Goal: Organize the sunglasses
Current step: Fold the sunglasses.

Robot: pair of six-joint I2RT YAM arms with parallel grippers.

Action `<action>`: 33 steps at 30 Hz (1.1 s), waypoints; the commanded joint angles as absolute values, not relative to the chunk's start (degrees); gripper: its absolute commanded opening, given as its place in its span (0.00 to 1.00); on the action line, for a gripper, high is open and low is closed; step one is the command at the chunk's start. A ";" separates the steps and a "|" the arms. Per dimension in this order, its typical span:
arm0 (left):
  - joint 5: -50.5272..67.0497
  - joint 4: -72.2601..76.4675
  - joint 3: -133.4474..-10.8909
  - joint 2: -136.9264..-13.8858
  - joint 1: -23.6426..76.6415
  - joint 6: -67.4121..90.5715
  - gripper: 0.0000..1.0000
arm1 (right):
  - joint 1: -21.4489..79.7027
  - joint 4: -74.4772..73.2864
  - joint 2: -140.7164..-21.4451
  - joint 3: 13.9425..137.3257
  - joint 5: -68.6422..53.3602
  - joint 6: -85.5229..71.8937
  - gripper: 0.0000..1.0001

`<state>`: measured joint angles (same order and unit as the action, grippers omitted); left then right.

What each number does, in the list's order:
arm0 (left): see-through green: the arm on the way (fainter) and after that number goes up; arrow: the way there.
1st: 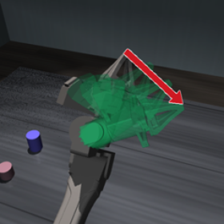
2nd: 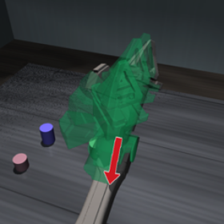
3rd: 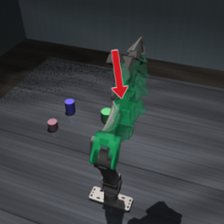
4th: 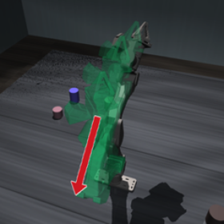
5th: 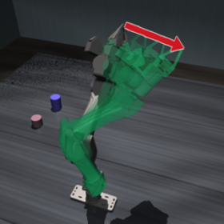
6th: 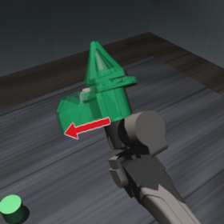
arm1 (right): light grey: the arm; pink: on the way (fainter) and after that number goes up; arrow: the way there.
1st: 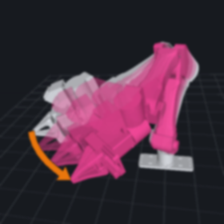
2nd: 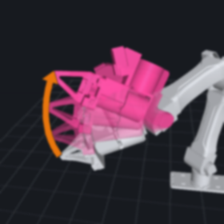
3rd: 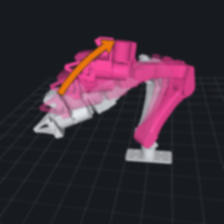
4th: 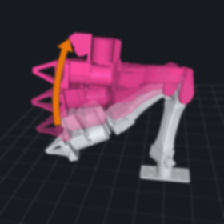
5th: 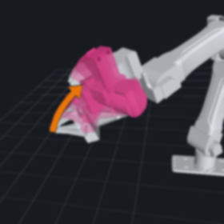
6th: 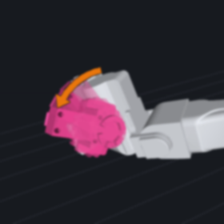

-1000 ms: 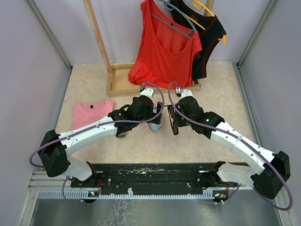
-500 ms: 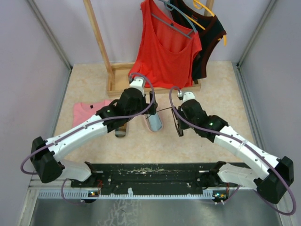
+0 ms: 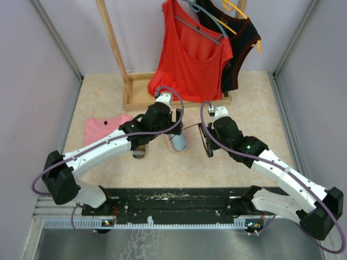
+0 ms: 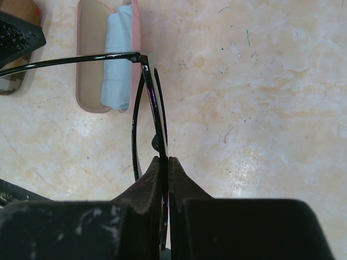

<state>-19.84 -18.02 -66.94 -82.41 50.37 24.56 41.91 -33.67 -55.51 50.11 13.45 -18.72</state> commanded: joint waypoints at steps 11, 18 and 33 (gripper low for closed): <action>-16.81 -16.85 -66.87 -84.08 52.04 25.61 0.93 | 42.49 -25.14 -57.38 51.49 16.37 -25.05 0.00; -16.05 -16.35 -67.06 -84.80 52.84 26.17 0.92 | 43.03 -24.19 -58.43 52.11 17.16 -25.68 0.00; -18.28 -19.68 -69.26 -77.49 51.19 25.96 0.94 | 43.27 -22.10 -51.59 47.32 19.50 -11.67 0.00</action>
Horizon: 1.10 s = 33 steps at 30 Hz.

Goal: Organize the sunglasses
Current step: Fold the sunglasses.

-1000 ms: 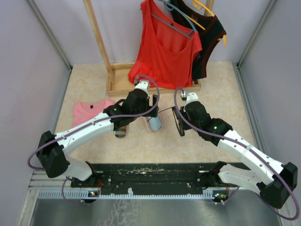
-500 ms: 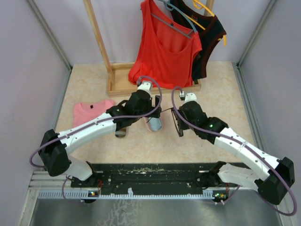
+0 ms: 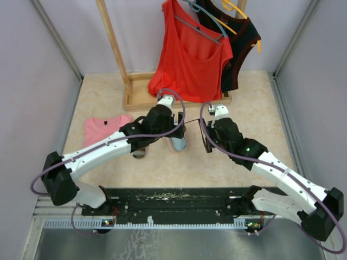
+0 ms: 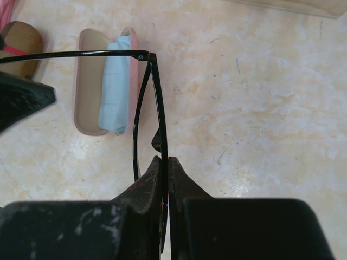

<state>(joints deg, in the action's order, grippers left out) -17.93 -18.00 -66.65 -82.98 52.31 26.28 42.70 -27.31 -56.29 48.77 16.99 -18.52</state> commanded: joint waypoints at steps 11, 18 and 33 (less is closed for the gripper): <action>-21.47 -24.09 -72.60 -71.85 50.42 28.75 0.94 | 48.34 -14.53 -46.29 42.97 28.24 -3.25 0.00; -25.86 -25.26 -73.28 -74.75 50.41 29.62 0.93 | 57.49 -6.61 -46.59 41.67 38.70 4.07 0.00; -27.42 -25.58 -69.97 -74.36 50.36 31.47 0.91 | 62.11 6.17 -48.17 38.85 45.00 9.77 0.00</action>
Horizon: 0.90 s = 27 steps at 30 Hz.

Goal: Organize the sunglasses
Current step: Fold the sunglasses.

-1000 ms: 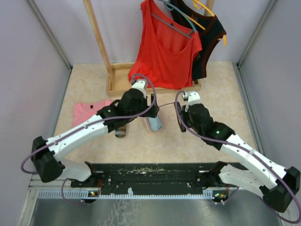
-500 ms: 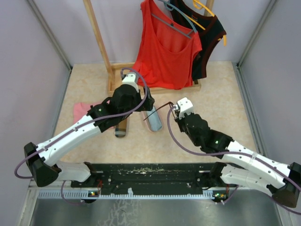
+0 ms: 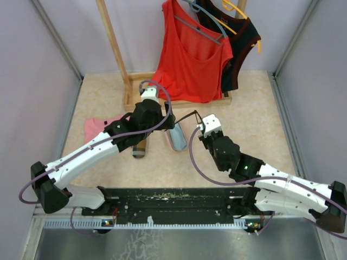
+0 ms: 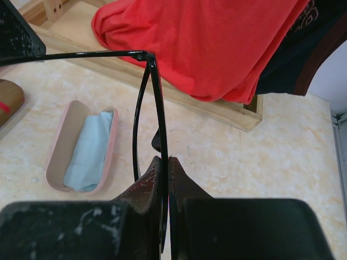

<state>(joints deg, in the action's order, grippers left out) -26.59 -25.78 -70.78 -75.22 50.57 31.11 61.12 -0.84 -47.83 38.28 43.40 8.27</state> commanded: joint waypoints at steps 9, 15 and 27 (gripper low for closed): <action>-24.27 -24.05 -69.05 -75.51 50.41 31.68 0.90 | 62.31 7.67 -52.38 40.96 46.81 7.47 0.00; -21.52 -22.59 -67.99 -76.43 50.96 32.93 0.88 | 62.44 8.63 -54.74 41.92 48.05 3.43 0.00; -17.94 -20.19 -66.39 -78.03 51.62 34.44 0.87 | 62.89 11.80 -56.69 42.91 48.64 1.47 0.00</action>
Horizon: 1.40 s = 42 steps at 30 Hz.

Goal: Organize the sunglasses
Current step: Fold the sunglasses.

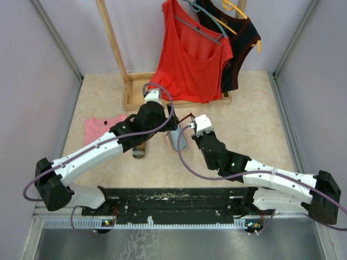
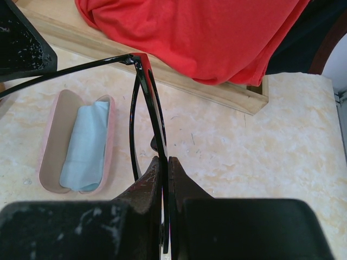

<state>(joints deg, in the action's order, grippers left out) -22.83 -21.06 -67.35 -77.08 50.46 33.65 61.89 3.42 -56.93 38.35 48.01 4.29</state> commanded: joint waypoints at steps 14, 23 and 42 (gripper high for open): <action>-19.76 -22.81 -68.33 -72.39 50.34 31.51 0.87 | 63.21 20.36 -45.82 32.54 42.27 14.88 0.00; -18.52 -24.34 -70.20 -71.60 50.27 30.94 0.86 | 63.19 23.57 -40.12 29.99 39.80 21.49 0.00; -17.50 -20.98 -67.26 -76.70 51.84 33.67 0.84 | 63.19 27.71 -51.73 35.63 43.34 15.62 0.00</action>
